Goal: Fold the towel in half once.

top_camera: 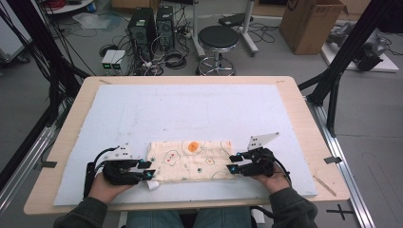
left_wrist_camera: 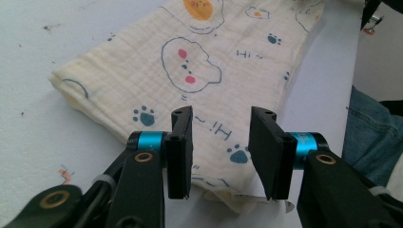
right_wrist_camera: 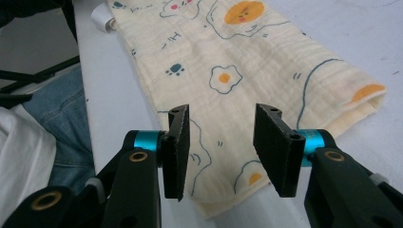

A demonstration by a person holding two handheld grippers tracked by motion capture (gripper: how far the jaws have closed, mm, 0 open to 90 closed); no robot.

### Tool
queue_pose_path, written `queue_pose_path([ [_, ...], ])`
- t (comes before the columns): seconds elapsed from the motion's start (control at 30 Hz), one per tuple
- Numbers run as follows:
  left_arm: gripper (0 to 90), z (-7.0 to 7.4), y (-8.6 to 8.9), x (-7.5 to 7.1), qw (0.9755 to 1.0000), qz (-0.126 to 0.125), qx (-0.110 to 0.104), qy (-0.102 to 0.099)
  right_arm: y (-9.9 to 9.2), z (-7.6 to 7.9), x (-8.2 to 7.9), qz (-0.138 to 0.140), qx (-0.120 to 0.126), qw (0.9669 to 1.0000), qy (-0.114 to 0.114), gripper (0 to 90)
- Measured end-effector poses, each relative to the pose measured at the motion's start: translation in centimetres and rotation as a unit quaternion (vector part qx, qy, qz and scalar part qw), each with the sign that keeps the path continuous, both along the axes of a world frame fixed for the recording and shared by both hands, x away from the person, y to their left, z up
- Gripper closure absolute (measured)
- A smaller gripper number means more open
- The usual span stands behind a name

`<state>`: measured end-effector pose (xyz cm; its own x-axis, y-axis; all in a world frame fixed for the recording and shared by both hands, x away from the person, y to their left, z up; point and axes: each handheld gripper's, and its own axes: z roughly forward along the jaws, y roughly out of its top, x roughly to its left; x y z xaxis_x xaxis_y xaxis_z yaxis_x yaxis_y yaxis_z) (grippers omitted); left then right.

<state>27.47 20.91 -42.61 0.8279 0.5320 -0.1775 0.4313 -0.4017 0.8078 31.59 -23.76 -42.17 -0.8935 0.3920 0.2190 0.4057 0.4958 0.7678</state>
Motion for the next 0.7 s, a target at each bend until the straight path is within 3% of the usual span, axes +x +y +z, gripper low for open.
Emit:
queue_pose_path([
  [0.7,49.1,0.82,-0.08,0.98,0.9996,0.024,-0.008,-0.012,0.24,0.38,0.90,-0.029,0.005,0.9995,-0.009,42.0],
])
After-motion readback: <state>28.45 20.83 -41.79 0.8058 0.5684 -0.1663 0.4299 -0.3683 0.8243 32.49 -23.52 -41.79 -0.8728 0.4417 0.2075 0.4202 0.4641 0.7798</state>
